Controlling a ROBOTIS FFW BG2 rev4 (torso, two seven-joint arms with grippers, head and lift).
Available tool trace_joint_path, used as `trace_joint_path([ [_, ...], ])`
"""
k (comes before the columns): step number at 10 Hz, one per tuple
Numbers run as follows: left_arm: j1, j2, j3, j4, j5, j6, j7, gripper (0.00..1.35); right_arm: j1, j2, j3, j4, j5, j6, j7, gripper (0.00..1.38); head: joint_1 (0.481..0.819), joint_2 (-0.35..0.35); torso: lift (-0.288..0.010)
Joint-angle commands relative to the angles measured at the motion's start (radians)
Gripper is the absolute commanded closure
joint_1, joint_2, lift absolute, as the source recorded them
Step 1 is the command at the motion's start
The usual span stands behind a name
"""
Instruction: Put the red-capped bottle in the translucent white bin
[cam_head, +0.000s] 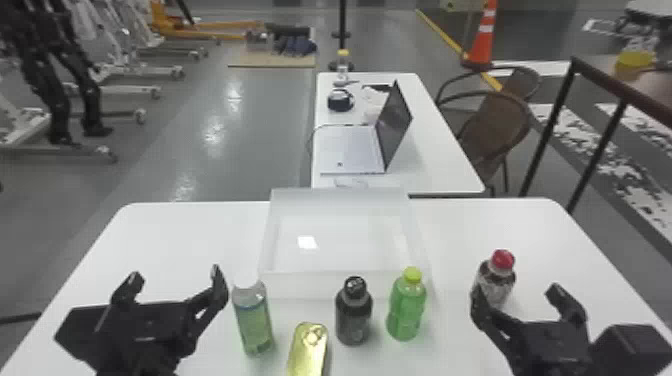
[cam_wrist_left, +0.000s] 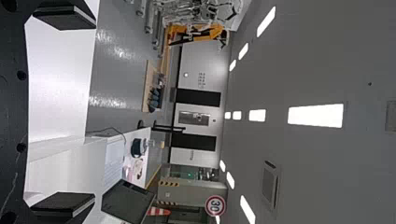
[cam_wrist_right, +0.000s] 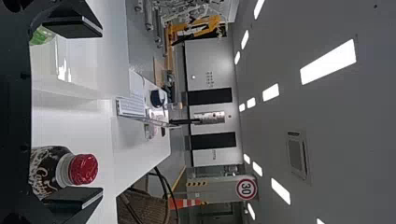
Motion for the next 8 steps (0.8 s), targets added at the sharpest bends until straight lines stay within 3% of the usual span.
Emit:
trace_joint_path([
  [1,0.002,0.000,0.002,0.000,0.001,-0.001,0.000,0.01,0.000,0.000,0.000,0.003,0.000,-0.006,0.000,0.10,0.549,0.000,-0.100],
  [8,-0.003,0.002,0.000,0.000,0.001,0.002,0.000,0.01,0.000,0.000,0.000,0.000,0.003,0.011,0.000,0.10,0.549,0.000,-0.100],
])
